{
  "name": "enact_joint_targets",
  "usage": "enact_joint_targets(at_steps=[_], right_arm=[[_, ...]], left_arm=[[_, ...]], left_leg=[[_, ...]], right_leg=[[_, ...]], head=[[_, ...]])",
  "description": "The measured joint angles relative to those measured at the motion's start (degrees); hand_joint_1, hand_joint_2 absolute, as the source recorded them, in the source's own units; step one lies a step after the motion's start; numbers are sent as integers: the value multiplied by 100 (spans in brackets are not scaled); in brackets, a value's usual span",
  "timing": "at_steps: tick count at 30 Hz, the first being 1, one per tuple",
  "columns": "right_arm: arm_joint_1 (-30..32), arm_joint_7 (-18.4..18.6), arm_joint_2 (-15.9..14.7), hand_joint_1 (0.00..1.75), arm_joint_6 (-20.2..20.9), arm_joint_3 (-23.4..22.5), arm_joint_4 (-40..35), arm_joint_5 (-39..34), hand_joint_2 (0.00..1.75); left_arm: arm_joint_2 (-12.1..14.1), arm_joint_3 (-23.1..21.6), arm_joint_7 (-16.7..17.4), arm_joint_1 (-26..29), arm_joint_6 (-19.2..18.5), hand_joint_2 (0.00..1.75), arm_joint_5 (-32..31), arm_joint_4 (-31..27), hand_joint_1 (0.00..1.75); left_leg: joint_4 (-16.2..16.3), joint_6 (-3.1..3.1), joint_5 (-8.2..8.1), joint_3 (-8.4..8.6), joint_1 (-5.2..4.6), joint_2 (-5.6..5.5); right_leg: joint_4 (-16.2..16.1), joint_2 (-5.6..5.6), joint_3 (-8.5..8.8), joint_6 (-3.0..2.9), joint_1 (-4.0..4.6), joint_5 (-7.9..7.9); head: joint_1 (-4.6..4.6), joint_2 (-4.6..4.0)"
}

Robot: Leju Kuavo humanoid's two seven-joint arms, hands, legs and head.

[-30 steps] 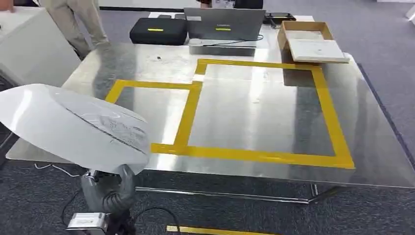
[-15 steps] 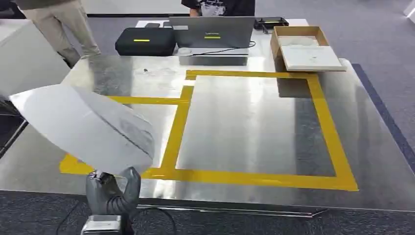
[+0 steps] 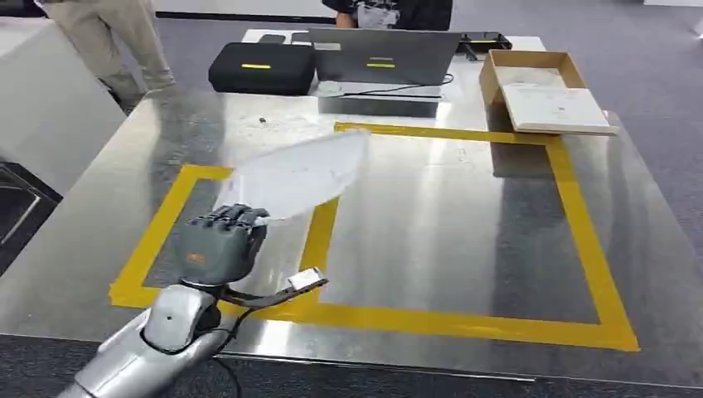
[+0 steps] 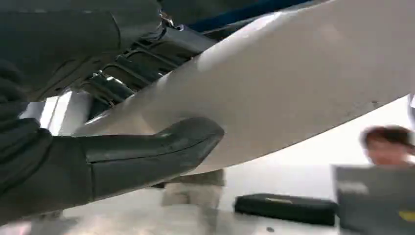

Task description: Take the parts from the cabinet and place them on the table.

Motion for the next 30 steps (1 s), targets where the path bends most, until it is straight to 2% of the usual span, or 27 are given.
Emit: enact_joint_targets(at_steps=[1,2,3,4,5,8,13,16,19,24,30], right_arm=[[-15,33,0,0,101,0,0,4,0],[-29,44,11,0,168,2,0,11,0],[-39,48,15,0,211,2,0,20,0],[-41,57,33,0,212,2,-4,22,0],[-46,59,42,0,205,2,-7,26,0],[-46,35,74,0,198,0,-7,-17,0],[-56,54,112,0,209,0,-7,37,0],[-63,30,133,0,209,0,-9,72,0],[-62,17,144,0,207,0,-9,72,0],[-62,28,146,0,207,2,-9,113,0],[-74,54,188,0,233,46,-11,194,0]], left_arm=[[37,-58,-55,-217,-117,175,7,338,175],[68,-87,-77,-445,-183,175,11,612,175],[98,-122,-109,-643,-229,175,13,941,175],[142,-142,-142,-819,-238,175,15,1234,175],[159,-153,-160,-951,-255,175,15,1427,175],[138,-205,-271,-1351,-523,175,13,2098,175],[-53,-32,-516,-1957,-1079,175,59,3202,175],[-81,219,-745,-2202,-869,175,74,3744,175],[-79,485,-789,-2270,-611,175,66,4083,175],[-99,630,-629,-2341,-865,175,109,4436,175],[-96,790,-623,-2369,-649,175,46,4552,175]], left_leg=[[-3,-29,-12,1,-2,2],[39,-64,-8,-26,-50,-2],[28,-86,20,-63,-47,3],[16,-41,4,-59,-65,15],[-10,72,61,-51,-67,23],[-49,72,70,-10,-68,25],[-92,20,98,1,-62,26],[-111,-61,96,7,-58,26],[-113,-86,93,9,-58,30],[-112,-111,85,6,-58,29],[-112,-111,84,6,-64,27]], right_leg=[[-285,-9,87,-10,0,106],[-402,-3,112,-15,18,92],[-465,1,180,-68,11,46],[-512,28,167,-69,-7,91],[-520,45,172,-74,-7,96],[-522,40,187,-77,3,97],[-520,41,184,-118,20,96],[-518,43,184,-124,21,93],[-519,42,184,-127,20,92],[-524,37,189,-139,12,84],[-547,32,205,-139,6,87]], head=[[0,0],[4,0],[0,0],[-22,0],[-22,0],[-22,0],[-20,0],[-20,0],[-20,0],[-20,0],[-18,0]])
